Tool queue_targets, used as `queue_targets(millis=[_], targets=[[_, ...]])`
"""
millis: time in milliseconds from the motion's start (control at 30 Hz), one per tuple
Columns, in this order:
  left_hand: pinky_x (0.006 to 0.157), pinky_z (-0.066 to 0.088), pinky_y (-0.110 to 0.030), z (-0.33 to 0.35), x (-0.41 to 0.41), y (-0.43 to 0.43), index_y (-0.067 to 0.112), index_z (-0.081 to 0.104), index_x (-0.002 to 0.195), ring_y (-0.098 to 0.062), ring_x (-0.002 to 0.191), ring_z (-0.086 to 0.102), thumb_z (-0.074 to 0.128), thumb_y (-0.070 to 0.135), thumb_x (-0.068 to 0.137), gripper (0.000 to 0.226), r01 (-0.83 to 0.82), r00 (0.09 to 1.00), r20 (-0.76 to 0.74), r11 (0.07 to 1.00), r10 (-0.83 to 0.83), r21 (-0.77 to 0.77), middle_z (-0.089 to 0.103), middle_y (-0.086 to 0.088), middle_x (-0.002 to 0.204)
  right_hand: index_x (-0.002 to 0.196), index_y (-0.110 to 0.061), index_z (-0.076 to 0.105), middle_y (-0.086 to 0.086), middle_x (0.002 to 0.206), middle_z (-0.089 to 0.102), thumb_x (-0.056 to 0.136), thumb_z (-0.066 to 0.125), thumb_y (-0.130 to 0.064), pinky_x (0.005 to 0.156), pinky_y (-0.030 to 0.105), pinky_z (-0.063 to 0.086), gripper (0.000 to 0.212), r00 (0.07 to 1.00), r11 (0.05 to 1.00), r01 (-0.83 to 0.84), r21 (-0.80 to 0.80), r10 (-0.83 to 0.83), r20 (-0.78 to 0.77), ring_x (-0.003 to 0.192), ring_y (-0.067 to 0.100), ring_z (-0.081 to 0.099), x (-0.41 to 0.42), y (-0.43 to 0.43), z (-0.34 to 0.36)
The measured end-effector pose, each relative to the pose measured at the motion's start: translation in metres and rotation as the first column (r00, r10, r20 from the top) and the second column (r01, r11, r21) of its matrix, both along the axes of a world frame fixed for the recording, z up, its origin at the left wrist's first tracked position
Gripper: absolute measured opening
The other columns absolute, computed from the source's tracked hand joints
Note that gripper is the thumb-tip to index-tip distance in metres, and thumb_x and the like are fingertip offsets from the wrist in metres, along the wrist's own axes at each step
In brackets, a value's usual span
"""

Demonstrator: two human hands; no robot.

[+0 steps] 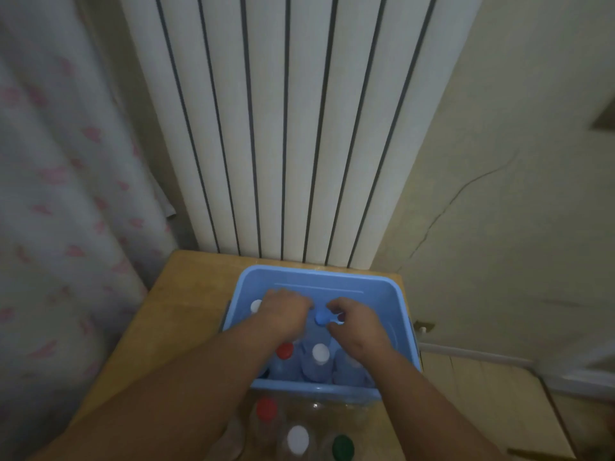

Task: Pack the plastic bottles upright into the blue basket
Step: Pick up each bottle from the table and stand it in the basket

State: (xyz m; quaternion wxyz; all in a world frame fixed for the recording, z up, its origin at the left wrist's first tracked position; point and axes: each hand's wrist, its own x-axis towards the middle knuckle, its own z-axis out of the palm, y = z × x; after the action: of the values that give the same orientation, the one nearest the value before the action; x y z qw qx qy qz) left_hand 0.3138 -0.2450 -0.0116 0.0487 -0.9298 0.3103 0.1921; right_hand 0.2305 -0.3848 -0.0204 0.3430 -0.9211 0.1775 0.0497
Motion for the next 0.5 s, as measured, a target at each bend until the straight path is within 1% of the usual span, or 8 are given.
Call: queue_targets(millis=[100, 200, 300, 433, 500], targets=[[0.107, 0.038, -0.042, 0.007, -0.005, 0.012, 0.034, 0.044, 0.143, -0.026, 0.131, 0.046, 0.064, 0.036, 0.086, 0.060, -0.091, 0.995, -0.042, 0.987, 0.086, -0.134, 0.051, -0.003, 0.143, 0.119, -0.026, 0.062, -0.007, 0.118, 0.065, 0.084, 0.067, -0.024, 0.092, 0.026, 0.046, 0.035, 1.000, 1.000, 0.005, -0.014, -0.005, 0.020, 0.104, 0.011, 0.059, -0.006, 0.010, 0.009], [0.106, 0.042, -0.039, 0.014, -0.013, 0.026, 0.034, 0.045, 0.142, -0.023, 0.131, 0.048, 0.067, 0.039, 0.084, 0.062, -0.173, 0.984, -0.086, 0.950, 0.156, -0.259, 0.051, 0.001, 0.145, 0.120, -0.026, 0.061, -0.009, 0.117, 0.064, 0.086, 0.066, -0.027, 0.092, 0.027, 0.047, 0.035, 0.999, 1.000, 0.012, -0.028, -0.011, 0.044, 0.103, 0.010, 0.060, -0.015, 0.021, 0.020], [0.103, 0.045, -0.038, 0.023, -0.024, 0.042, 0.036, 0.049, 0.137, -0.021, 0.126, 0.053, 0.069, 0.038, 0.079, 0.061, -0.208, 0.978, -0.089, 0.923, 0.189, -0.325, 0.056, 0.004, 0.140, 0.118, -0.025, 0.062, -0.007, 0.116, 0.066, 0.085, 0.066, -0.025, 0.093, 0.028, 0.047, 0.033, 0.998, 0.998, 0.020, -0.052, -0.017, 0.064, 0.102, 0.012, 0.060, -0.027, 0.034, 0.031], [0.100, 0.046, -0.035, 0.036, -0.046, 0.064, 0.034, 0.052, 0.135, -0.020, 0.122, 0.055, 0.072, 0.032, 0.079, 0.060, -0.253, 0.966, -0.150, 0.875, 0.208, -0.414, 0.056, 0.004, 0.139, 0.118, -0.022, 0.062, -0.004, 0.115, 0.066, 0.086, 0.066, -0.024, 0.095, 0.030, 0.046, 0.033, 0.996, 0.996, 0.028, -0.085, -0.021, 0.084, 0.104, 0.015, 0.060, -0.048, 0.055, 0.045], [0.098, 0.048, -0.035, 0.041, -0.058, 0.077, 0.032, 0.053, 0.135, -0.019, 0.120, 0.056, 0.075, 0.027, 0.078, 0.062, -0.265, 0.961, -0.193, 0.846, 0.196, -0.463, 0.056, 0.004, 0.137, 0.120, -0.023, 0.061, -0.005, 0.117, 0.065, 0.087, 0.065, -0.024, 0.093, 0.028, 0.045, 0.034, 0.996, 0.995, 0.038, -0.091, -0.031, 0.087, 0.105, 0.014, 0.060, -0.060, 0.066, 0.052]])
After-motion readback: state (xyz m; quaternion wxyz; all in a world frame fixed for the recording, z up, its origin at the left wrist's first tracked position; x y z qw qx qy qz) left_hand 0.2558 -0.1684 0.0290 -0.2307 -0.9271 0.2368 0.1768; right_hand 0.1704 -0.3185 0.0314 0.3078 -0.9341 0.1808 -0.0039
